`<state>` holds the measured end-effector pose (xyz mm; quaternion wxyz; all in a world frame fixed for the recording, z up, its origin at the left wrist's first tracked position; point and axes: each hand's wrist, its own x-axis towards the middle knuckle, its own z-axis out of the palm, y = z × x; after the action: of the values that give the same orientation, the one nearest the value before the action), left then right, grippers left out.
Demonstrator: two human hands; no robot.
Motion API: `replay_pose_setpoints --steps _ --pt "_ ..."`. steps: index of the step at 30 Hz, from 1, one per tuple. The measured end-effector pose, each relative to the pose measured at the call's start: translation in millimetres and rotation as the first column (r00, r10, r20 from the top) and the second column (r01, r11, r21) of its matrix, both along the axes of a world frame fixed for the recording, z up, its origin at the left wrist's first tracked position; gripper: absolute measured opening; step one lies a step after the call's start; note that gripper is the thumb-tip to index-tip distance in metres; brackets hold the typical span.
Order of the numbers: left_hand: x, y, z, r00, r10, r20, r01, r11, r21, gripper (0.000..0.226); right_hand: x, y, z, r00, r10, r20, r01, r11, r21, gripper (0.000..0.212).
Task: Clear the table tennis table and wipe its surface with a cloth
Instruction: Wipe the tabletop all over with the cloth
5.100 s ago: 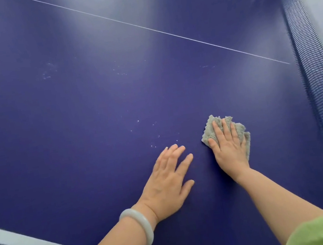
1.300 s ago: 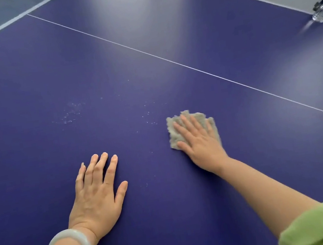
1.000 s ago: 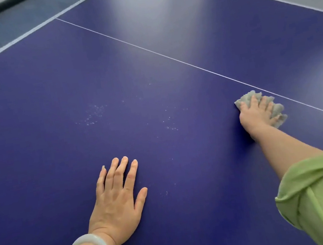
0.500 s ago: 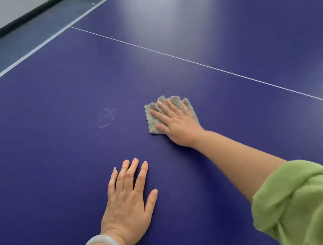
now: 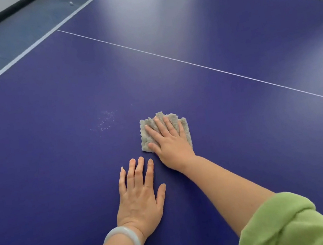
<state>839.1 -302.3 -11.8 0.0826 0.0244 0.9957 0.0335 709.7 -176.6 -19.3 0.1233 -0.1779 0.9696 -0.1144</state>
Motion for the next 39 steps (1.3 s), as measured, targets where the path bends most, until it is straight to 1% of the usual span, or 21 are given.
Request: replay_pose_setpoints --steps 2,4,6,8,10,13,17,18,20,23,27,28,29,30,32,34,35,36,37,38,39 --pt "0 -1 0 1.000 0.007 0.014 -0.007 1.000 0.016 0.069 12 24 -1 1.000 -0.003 -0.003 0.003 1.000 0.012 0.056" --pt "-1 -1 0 1.000 0.000 0.025 -0.001 1.000 0.029 0.070 27 66 -2 0.969 -0.246 0.013 0.246 0.969 -0.005 0.055" --pt "-1 -3 -3 0.999 -0.018 0.031 0.017 1.000 0.025 0.072 56 104 0 0.823 -0.568 0.012 0.568 0.823 0.009 0.056" --pt "-1 -4 -5 0.999 -0.024 0.046 0.023 0.999 0.024 0.072 92 106 1 0.680 -0.733 -0.028 0.733 0.679 0.036 0.057" --pt "-1 -4 -6 0.998 -0.032 0.053 0.032 0.999 0.012 0.070 122 77 -1 0.645 -0.762 -0.061 0.764 0.645 0.027 0.058" --pt "-3 -6 -1 0.997 -0.048 0.065 0.044 0.997 0.065 0.070 137 42 -5 0.653 -0.753 -0.084 0.757 0.652 0.038 0.058" --pt "0 -38 12 0.990 -0.131 0.046 0.102 0.909 0.404 0.066 129 44 -4 0.647 -0.760 -0.066 0.763 0.644 0.058 0.056" --pt "3 -53 15 0.988 -0.152 0.029 0.125 0.895 0.428 0.066 127 47 -4 0.654 -0.754 -0.061 0.757 0.652 0.057 0.056" --pt "15 -91 15 0.981 -0.188 -0.042 0.191 0.931 0.312 0.067 123 47 -4 0.654 -0.755 -0.051 0.757 0.652 0.042 0.056" --pt "32 -141 12 0.979 -0.205 -0.014 0.205 0.972 0.117 0.074 121 42 0 0.623 -0.782 -0.018 0.782 0.622 0.039 0.055" --pt "36 -148 3 0.976 -0.216 0.027 0.215 0.975 0.052 0.069 99 10 9 0.512 -0.855 0.085 0.853 0.518 0.065 0.056" --pt "35 -147 2 0.976 -0.219 0.017 0.218 0.975 0.048 0.069 95 -6 12 0.544 -0.834 0.094 0.830 0.551 0.082 0.055" --pt "36 -147 0 0.975 -0.223 0.007 0.223 0.974 0.041 0.069 96 -26 13 0.625 -0.774 0.100 0.771 0.632 0.077 0.055" --pt "37 -148 -1 0.974 -0.227 -0.004 0.227 0.973 0.037 0.069 103 -45 12 0.738 -0.667 0.099 0.667 0.744 0.039 0.054" --pt "36 -150 -2 0.974 -0.224 -0.023 0.225 0.973 0.040 0.069 133 -72 9 0.941 -0.334 0.063 0.337 0.940 -0.049 0.054" --pt "36 -150 -2 0.975 -0.221 -0.022 0.221 0.974 0.046 0.070 166 -65 6 0.999 -0.040 0.013 0.040 0.999 -0.015 0.056" --pt "36 -149 -2 0.975 -0.220 -0.018 0.221 0.974 0.051 0.070 174 -49 5 1.000 0.007 -0.005 -0.007 1.000 0.013 0.056" --pt "36 -148 -2 0.975 -0.221 -0.015 0.222 0.974 0.053 0.070 176 -29 4 1.000 -0.023 -0.020 0.024 0.998 0.051 0.056" --pt "36 -148 -2 0.975 -0.223 -0.015 0.224 0.974 0.048 0.070 175 -8 2 0.992 -0.120 -0.025 0.122 0.987 0.103 0.055" --pt "37 -148 -2 0.974 -0.225 -0.013 0.225 0.973 0.039 0.070 173 12 2 0.960 -0.280 -0.033 0.281 0.948 0.149 0.054" --pt "37 -147 -2 0.974 -0.225 -0.012 0.225 0.974 0.033 0.070 171 28 4 0.878 -0.475 -0.053 0.476 0.859 0.186 0.054"
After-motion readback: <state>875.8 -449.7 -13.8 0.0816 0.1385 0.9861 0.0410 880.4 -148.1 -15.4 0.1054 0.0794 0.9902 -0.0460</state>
